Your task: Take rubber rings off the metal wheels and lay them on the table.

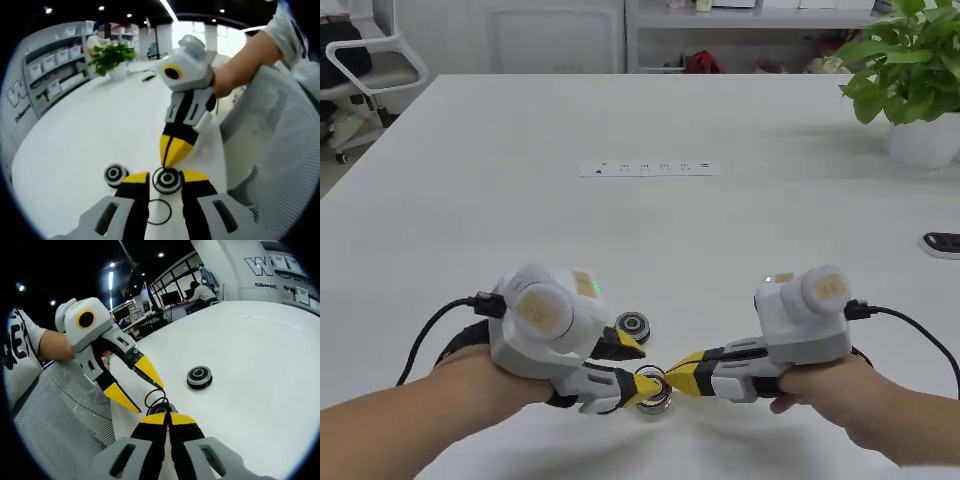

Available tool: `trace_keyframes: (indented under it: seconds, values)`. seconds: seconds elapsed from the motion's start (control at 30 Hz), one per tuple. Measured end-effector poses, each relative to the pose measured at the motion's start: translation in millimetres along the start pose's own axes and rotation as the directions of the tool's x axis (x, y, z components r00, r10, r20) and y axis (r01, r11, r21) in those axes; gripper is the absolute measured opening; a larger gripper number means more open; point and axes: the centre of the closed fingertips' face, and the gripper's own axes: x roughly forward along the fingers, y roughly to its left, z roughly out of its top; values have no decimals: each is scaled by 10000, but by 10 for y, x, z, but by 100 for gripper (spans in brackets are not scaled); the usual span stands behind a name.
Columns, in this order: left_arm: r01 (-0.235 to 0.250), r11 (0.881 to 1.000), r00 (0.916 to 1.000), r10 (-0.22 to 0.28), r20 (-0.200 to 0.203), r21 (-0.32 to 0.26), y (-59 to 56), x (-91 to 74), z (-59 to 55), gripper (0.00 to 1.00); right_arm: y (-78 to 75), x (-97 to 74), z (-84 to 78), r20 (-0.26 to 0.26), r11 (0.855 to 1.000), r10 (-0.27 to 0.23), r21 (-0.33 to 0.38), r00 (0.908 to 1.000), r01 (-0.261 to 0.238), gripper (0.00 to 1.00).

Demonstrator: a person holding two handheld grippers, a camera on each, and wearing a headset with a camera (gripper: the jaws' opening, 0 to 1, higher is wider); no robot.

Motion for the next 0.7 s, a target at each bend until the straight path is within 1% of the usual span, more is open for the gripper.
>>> trace_keyframes:
  seconds: [0.27, 0.5, 0.7]
  values:
    - [-107, 9999, 9999, 107, 41, -85, 37, -167, -16, 32, 14, -14, 32, 65, 10000, 26, -46, 10000, -25, 0]
    - [-171, 9995, 9998, 172, 28, -256, 69, -317, -58, 40, 75, -5, 144, 165, 9995, 199, -234, 9997, -195, 0]
    - [-267, 9992, 9996, 267, -8, -286, 82, -425, -92, 43, 126, 14, 210, 165, 9986, 378, -375, 9992, -371, 0]
